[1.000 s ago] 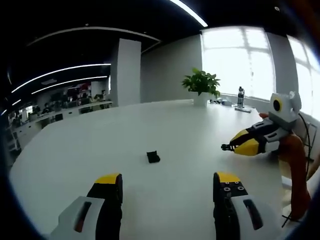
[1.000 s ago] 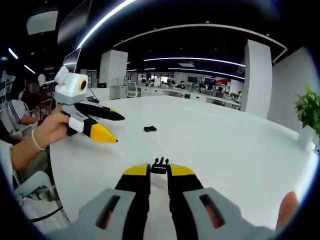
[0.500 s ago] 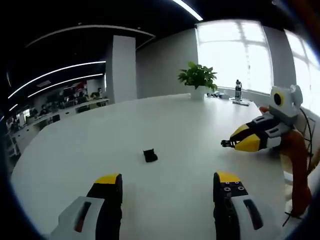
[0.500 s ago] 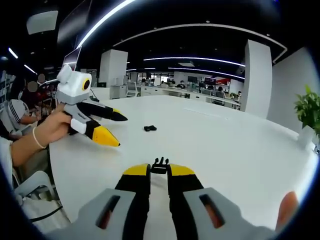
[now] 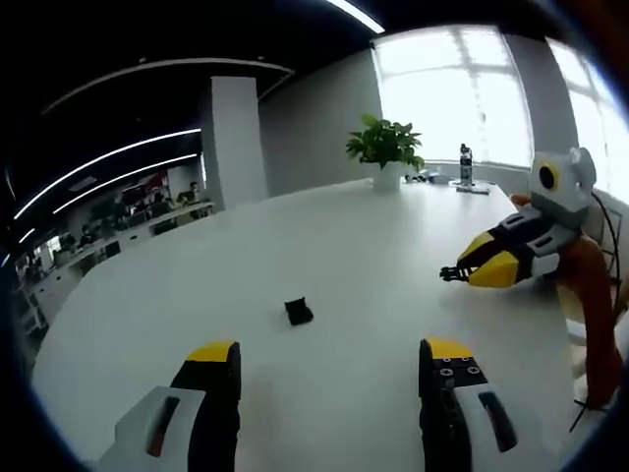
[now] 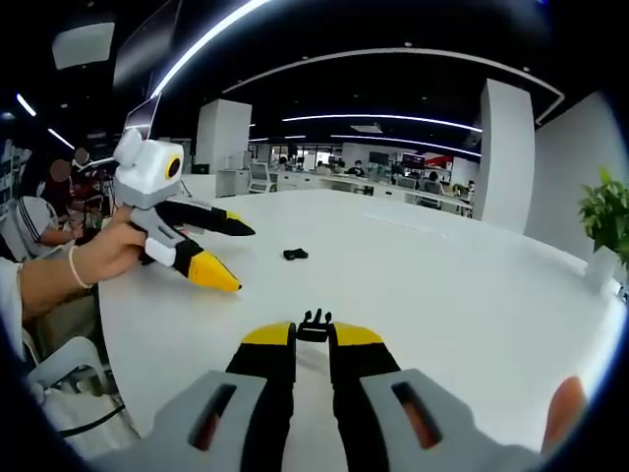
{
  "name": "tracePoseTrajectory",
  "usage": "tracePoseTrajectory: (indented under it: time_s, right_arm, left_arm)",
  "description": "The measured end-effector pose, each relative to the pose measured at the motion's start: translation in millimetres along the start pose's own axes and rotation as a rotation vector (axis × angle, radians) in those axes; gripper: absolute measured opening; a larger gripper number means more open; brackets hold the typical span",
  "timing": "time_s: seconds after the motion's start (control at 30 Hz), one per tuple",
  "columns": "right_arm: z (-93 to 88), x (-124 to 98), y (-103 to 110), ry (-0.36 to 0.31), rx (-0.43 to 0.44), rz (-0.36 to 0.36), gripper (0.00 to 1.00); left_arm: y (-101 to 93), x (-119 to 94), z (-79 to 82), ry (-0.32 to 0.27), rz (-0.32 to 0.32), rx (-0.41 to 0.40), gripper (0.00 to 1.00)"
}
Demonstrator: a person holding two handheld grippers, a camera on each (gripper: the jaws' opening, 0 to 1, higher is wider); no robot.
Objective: Snap the two parts of the plastic buckle together until the buckle closes and remains connected.
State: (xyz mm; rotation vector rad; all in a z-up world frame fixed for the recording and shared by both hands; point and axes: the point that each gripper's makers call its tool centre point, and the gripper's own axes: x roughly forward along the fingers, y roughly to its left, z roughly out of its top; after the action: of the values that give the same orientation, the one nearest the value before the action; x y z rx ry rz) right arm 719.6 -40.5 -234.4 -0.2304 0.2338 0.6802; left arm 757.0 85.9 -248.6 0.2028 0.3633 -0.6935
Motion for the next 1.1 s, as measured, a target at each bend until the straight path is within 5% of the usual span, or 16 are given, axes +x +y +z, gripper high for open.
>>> tracePoseTrajectory:
  time_s: [0.23, 0.37, 1.1]
  right_arm:
    - [0.4, 0.1, -0.4, 0.0, 0.0, -0.002, 0.13]
    - [1.2, -0.5, -0.3, -0.003, 0.0, -0.004, 0.13]
    - [0.6, -4.5, -3.4, -0.006, 0.006, -0.012, 0.13]
  left_arm:
    - [-0.6, 5.4, 5.0, -0.01, -0.023, 0.042, 0.75]
    - [-0.4, 8.8, -0.2, 0.008, -0.06, 0.0, 0.75]
    - [2.5, 16.9, -0.2, 0.018, -0.076, -0.001, 0.74]
